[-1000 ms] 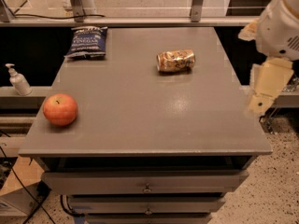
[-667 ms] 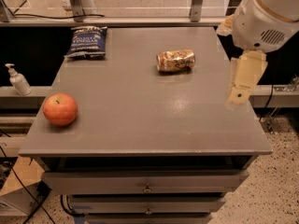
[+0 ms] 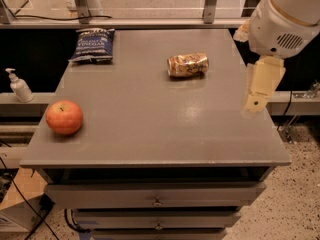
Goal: Place orange can upright
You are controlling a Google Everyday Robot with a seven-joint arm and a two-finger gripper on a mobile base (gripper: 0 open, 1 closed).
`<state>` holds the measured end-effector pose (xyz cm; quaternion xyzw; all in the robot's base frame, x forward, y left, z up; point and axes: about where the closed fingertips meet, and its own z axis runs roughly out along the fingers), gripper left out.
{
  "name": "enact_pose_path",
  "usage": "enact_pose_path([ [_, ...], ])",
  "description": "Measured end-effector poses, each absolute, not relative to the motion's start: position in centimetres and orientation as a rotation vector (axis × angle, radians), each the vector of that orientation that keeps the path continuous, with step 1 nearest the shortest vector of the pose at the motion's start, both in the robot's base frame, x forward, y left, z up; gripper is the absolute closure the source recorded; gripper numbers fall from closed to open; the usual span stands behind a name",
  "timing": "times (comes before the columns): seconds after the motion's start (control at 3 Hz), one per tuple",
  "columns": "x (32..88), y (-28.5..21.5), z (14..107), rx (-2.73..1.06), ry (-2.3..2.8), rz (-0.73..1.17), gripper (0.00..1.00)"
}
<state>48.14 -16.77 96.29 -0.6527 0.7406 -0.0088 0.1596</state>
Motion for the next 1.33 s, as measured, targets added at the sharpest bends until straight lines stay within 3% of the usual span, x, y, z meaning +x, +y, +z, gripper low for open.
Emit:
enact_pose_path([
  [0.67,53.6,-14.0,93.7,-1.915,2.058,0.034,0.00],
  [1.0,59.5,-11.4,92.4,-1.972,1.977,0.067,0.00],
  [1.33,59.8,-11.3,92.4,-1.965,1.971,0.065,0.00],
])
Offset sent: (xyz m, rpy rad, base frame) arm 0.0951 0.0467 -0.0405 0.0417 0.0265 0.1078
